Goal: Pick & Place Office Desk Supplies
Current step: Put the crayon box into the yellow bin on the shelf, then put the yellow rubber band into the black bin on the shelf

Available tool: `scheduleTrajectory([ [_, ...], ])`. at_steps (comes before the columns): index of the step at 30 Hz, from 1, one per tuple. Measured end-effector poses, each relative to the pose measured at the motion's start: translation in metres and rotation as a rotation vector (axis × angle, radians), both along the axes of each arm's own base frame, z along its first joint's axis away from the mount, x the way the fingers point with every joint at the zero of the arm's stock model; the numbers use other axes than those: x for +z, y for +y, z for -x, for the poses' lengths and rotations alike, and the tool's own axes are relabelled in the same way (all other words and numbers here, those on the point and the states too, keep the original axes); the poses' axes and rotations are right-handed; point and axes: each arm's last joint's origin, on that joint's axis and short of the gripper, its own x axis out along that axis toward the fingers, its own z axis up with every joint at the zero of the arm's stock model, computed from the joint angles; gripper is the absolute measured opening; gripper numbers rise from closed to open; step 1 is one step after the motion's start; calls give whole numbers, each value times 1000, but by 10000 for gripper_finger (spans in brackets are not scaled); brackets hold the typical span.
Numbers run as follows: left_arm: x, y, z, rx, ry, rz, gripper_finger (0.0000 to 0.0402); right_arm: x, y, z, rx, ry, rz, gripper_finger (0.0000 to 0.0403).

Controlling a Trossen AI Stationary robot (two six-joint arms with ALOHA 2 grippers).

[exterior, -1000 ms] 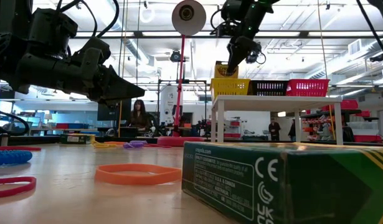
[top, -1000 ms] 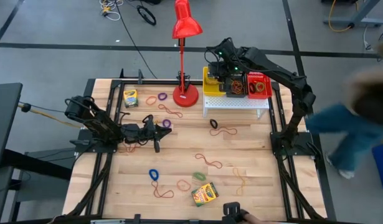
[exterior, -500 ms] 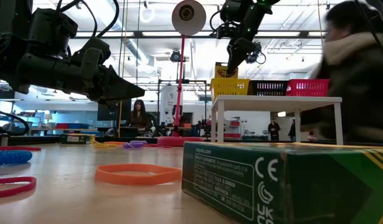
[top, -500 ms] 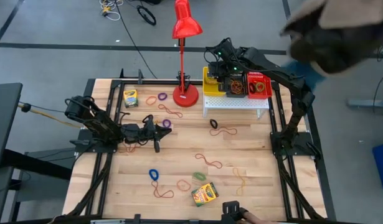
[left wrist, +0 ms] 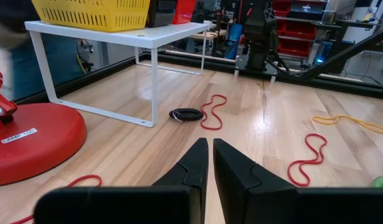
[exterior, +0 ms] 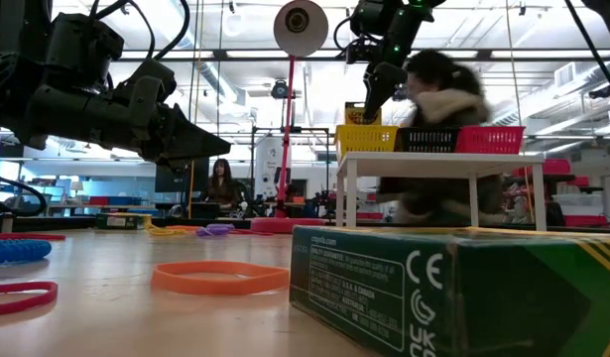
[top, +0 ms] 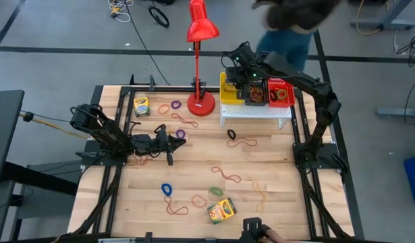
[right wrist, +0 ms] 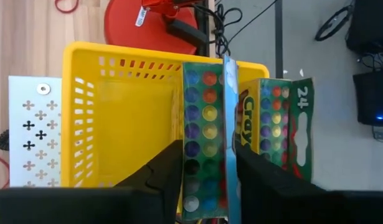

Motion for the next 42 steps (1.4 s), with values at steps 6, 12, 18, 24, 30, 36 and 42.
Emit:
scheduleTrajectory([
  [6, 0, 0, 0, 1, 0, 0, 32, 1, -1, 0, -26, 5, 31, 176],
  [12, 0, 0, 0, 0, 0, 0, 32, 2, -2, -2, -39, 0, 64, 204],
  [18, 0, 0, 0, 0, 0, 0, 32, 7, 5, -7, -34, -12, 115, 206],
  [24, 0, 0, 0, 0, 0, 0, 32, 24, 38, -6, -57, 49, 265, 182],
  [30, 0, 0, 0, 0, 0, 0, 32, 37, 76, 0, -46, -37, 193, 62],
  [36, 0, 0, 0, -2, 11, -28, 32, 3, 108, 3, 25, -163, 202, 16],
  [42, 0, 0, 0, -2, 6, -21, 32, -42, 145, 17, 53, -402, 150, 8],
])
